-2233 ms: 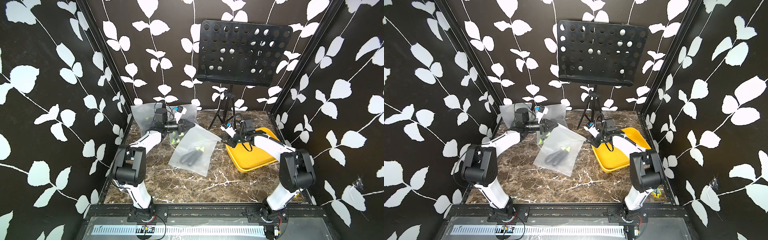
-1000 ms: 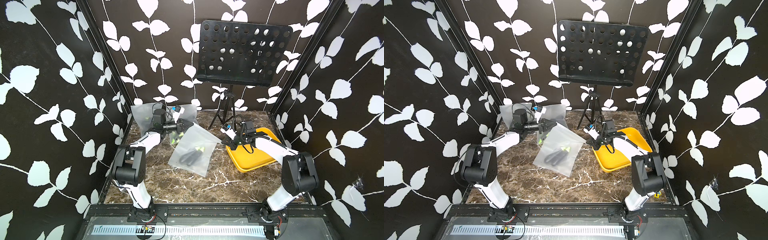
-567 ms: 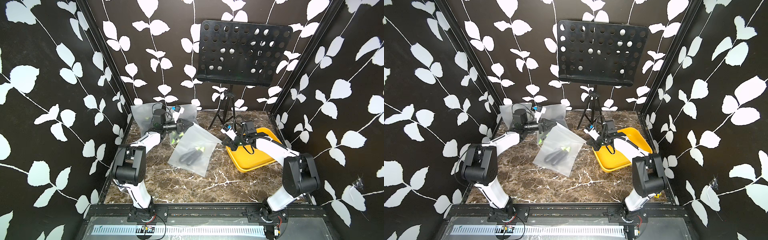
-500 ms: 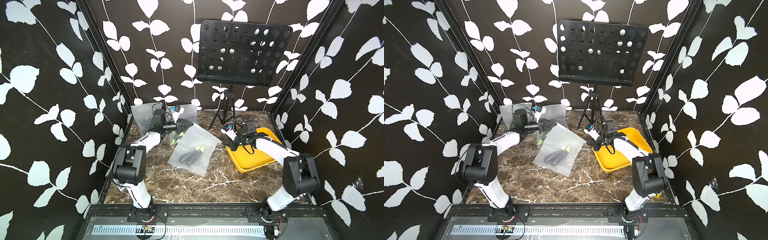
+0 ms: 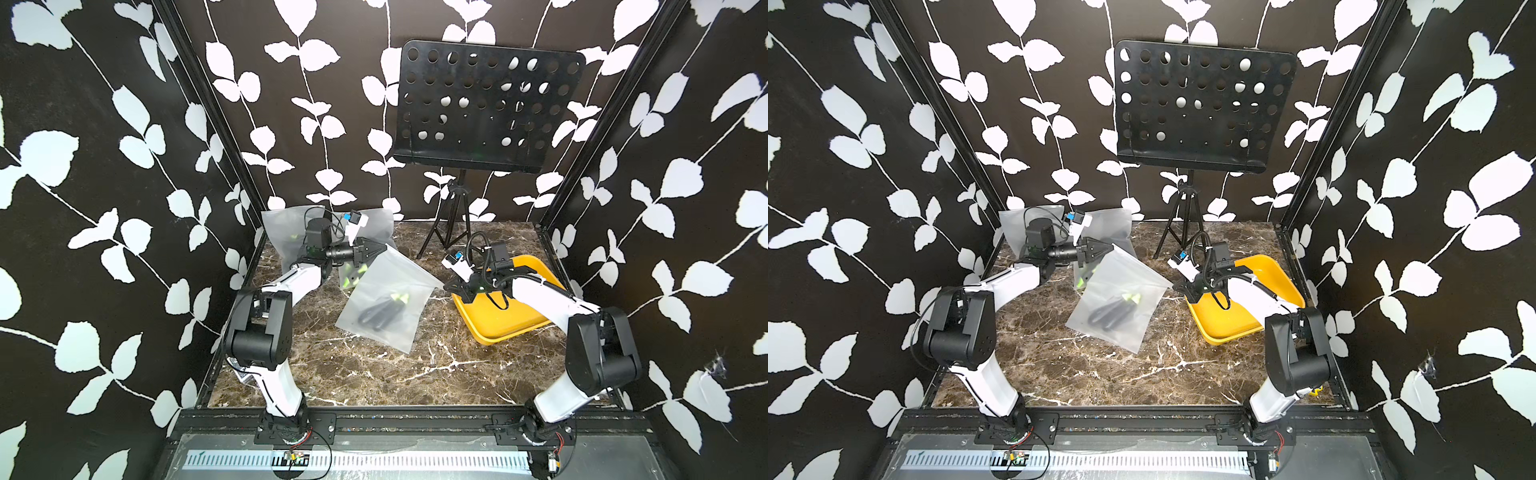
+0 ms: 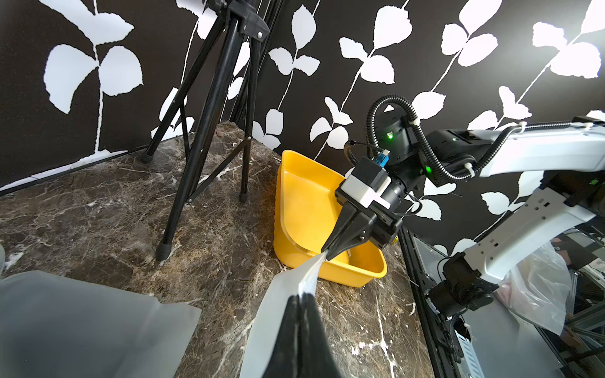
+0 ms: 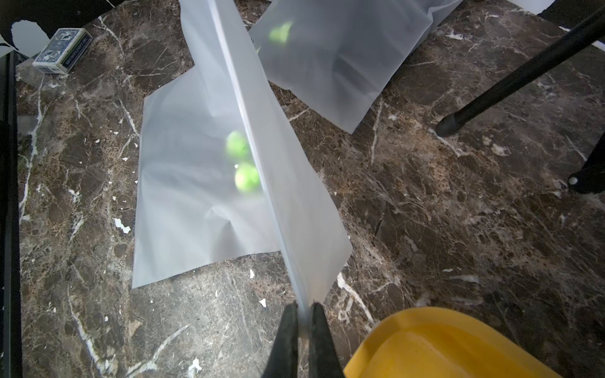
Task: Place the eggplant in a zip-top bag and seal the zipper
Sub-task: Zip the zipper on the zipper food storage bag.
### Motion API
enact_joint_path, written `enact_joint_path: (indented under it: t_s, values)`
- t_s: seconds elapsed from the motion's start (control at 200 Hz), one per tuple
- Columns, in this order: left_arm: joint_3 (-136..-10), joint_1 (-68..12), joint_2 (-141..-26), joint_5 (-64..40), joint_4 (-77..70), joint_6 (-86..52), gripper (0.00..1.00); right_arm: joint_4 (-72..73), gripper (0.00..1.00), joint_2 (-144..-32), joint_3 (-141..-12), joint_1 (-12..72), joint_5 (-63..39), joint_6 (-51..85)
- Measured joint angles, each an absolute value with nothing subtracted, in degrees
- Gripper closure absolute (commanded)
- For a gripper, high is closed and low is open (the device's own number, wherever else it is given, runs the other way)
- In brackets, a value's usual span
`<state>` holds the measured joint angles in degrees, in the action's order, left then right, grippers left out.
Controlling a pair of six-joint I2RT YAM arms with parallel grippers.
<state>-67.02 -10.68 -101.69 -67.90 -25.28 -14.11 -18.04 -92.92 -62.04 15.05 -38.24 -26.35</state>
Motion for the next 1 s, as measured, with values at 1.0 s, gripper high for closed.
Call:
enact_joint_path:
  t_s: [1.0]
  values:
    - [-65.8, -10.0, -102.5, -67.9, -27.7, -15.6, 1.00, -17.2, 0.97, -90.2, -60.1, 14.5, -38.2, -26.0]
